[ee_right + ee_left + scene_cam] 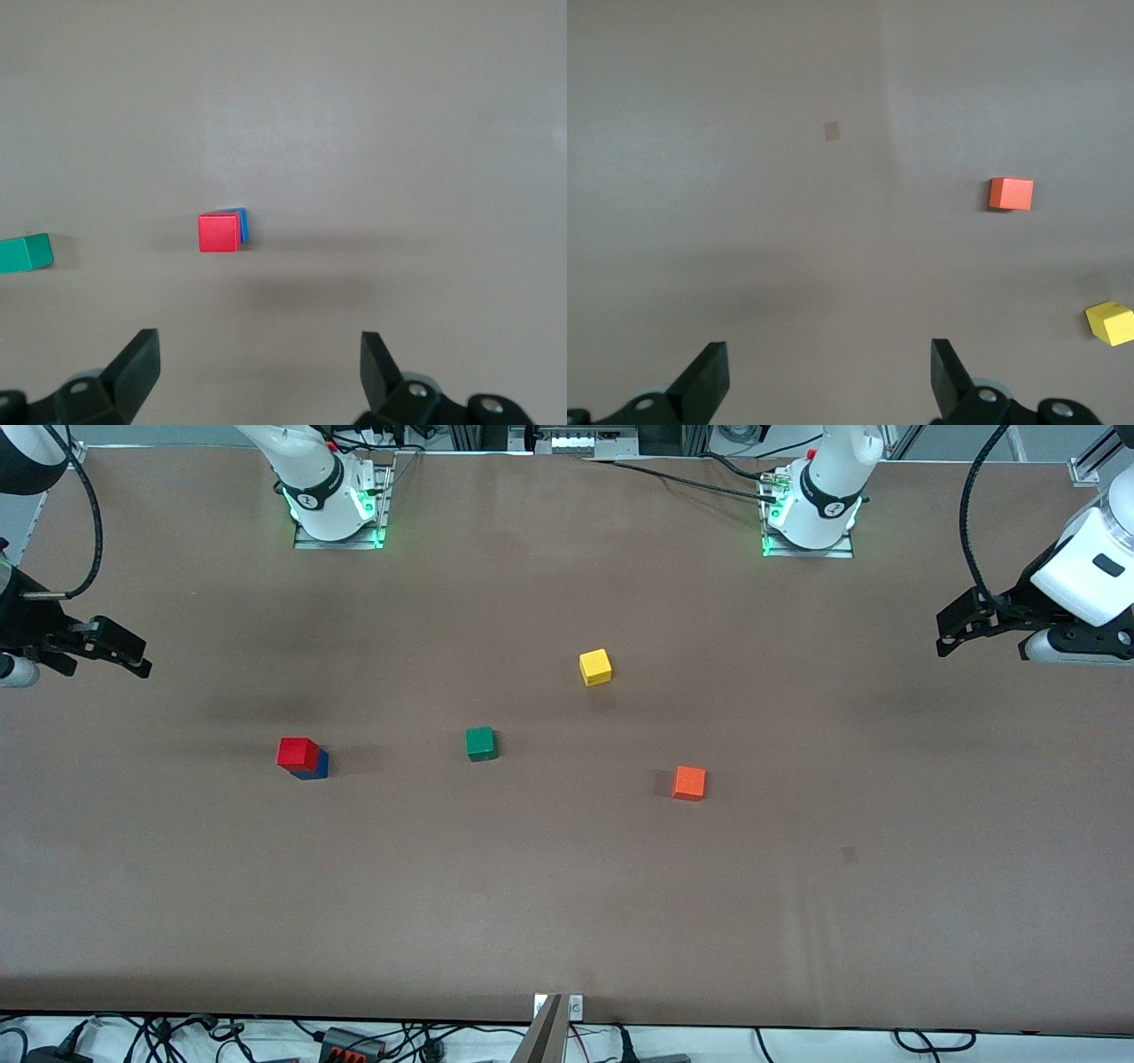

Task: Pass red block to right arm, stack on blue

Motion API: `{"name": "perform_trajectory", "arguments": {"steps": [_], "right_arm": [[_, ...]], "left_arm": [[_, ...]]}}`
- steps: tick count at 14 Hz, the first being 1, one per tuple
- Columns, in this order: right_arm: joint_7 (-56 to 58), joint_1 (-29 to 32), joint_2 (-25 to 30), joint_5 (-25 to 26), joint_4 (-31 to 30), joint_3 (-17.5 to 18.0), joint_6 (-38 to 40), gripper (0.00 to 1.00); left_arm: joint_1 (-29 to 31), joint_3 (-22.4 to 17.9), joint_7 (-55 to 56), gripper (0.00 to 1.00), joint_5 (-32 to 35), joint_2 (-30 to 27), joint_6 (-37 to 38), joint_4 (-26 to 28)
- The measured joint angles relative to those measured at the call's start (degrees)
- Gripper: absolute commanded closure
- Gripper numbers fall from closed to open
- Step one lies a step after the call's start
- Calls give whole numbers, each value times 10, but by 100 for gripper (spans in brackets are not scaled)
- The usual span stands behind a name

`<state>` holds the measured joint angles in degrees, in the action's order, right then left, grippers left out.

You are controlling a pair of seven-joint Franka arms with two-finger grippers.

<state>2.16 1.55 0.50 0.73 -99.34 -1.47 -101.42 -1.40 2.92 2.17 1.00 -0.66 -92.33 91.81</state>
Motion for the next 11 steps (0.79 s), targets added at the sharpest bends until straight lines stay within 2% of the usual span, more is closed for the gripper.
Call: {"name": "perform_trajectory", "arguments": {"steps": [11], "right_arm": [[1,0,-1,0,-6,0,-1,0]], "left_arm": [[1,-1,0,0,0,0,12,0]]}}
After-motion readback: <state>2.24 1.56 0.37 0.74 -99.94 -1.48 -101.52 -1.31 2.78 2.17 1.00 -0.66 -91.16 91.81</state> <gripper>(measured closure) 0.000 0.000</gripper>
